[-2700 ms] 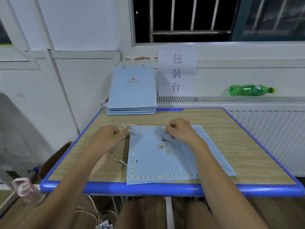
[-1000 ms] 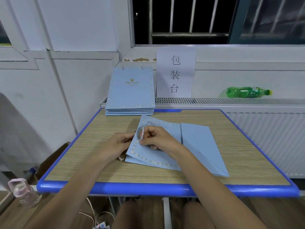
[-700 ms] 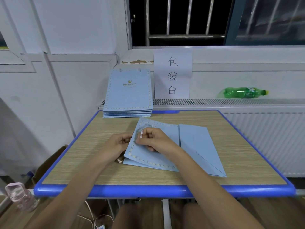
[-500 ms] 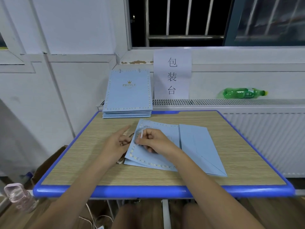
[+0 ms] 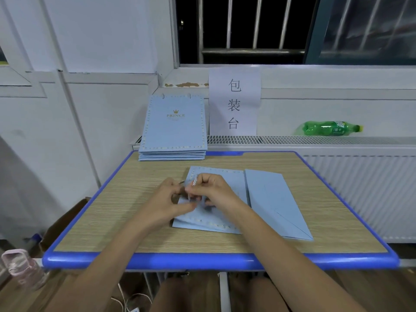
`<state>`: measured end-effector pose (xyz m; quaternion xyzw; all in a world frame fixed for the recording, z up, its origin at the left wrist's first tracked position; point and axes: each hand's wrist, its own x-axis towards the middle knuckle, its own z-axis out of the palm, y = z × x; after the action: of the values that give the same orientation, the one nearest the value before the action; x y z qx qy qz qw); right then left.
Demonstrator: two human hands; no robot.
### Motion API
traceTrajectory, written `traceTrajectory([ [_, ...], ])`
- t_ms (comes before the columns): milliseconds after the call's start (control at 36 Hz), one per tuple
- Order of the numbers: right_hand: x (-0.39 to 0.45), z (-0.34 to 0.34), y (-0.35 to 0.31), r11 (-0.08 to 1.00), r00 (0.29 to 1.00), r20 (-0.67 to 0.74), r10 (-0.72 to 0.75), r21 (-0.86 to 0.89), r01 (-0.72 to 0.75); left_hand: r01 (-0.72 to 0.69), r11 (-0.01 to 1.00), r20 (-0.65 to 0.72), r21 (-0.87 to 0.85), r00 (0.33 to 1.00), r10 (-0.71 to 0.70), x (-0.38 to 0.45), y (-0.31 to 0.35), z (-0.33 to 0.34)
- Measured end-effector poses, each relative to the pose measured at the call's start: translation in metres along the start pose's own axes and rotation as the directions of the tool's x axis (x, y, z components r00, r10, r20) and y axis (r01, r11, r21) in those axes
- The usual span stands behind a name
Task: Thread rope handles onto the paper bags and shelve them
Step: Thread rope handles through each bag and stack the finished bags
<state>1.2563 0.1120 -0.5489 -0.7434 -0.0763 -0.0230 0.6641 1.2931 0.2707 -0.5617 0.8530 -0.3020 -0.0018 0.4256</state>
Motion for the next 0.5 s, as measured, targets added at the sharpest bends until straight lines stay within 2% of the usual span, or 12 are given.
traceTrajectory([
  [83,-0.001,0.011,0.007,0.961,0.995,0.027,-0.094,-0.259,0.097,0.025,0.999,-0.021,0.041,0.999,-0.024,0.002,-0.001,0.006],
  [167,-0.002,0.013,0.007,0.949,0.983,-0.072,-0.167,-0.282,0.141,0.055,0.996,-0.116,0.071,0.992,-0.047,0.008,0.003,0.008],
  [222,-0.002,0.012,0.007,0.945,0.973,-0.13,-0.189,-0.295,0.144,0.069,0.993,-0.11,0.096,0.992,-0.059,0.013,0.002,0.01],
  [361,-0.003,0.015,0.018,0.828,0.957,-0.068,-0.282,-0.521,0.207,0.046,0.994,-0.092,0.098,0.995,-0.037,0.017,-0.001,0.004],
  [444,-0.002,0.009,0.019,0.835,0.945,-0.13,-0.299,-0.514,0.194,0.137,0.961,-0.229,0.24,0.97,-0.081,0.016,-0.011,-0.007],
  [500,-0.001,0.002,0.019,0.852,0.949,-0.176,-0.261,-0.504,0.141,0.237,0.875,-0.323,0.422,0.941,-0.099,0.012,-0.02,-0.018],
])
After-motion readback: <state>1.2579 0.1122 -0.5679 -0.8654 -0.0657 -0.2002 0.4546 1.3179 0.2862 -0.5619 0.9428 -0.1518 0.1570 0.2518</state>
